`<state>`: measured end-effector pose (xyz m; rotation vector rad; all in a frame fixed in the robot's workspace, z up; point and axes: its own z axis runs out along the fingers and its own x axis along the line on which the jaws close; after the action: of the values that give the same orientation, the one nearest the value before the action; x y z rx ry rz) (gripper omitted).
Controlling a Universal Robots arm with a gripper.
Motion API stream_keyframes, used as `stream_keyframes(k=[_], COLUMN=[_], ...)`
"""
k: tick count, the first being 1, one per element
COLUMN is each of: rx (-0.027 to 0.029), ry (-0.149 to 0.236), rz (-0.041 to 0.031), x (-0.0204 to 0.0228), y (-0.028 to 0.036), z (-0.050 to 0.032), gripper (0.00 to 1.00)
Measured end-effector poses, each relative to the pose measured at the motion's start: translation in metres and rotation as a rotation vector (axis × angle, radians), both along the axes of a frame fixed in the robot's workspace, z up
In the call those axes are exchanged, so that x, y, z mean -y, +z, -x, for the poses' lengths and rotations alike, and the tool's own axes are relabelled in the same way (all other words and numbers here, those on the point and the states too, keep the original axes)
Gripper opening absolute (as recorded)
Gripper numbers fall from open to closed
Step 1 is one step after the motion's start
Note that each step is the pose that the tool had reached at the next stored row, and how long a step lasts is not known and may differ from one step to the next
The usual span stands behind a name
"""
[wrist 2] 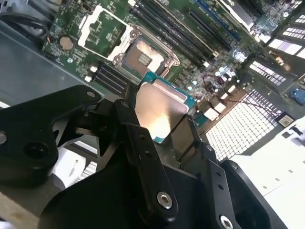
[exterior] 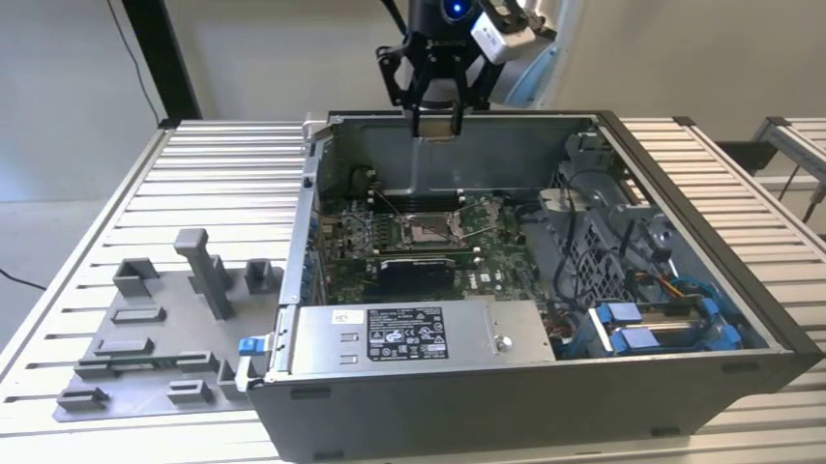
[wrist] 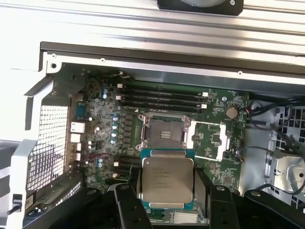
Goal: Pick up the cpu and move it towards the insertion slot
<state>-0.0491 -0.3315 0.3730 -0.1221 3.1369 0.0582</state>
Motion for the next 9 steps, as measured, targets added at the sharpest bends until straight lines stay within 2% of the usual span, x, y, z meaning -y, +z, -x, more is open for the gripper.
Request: stream_keyframes(k=[3, 9], rx=[-0.0001, 0.0], ry=[-0.012, -0.065], rz=[0.0001, 0.0], x=[-0.0021, -0.0031], y=[-0.0006, -0.0012], z=[-0.0007, -0.0007], gripper=[0.0, 0.0])
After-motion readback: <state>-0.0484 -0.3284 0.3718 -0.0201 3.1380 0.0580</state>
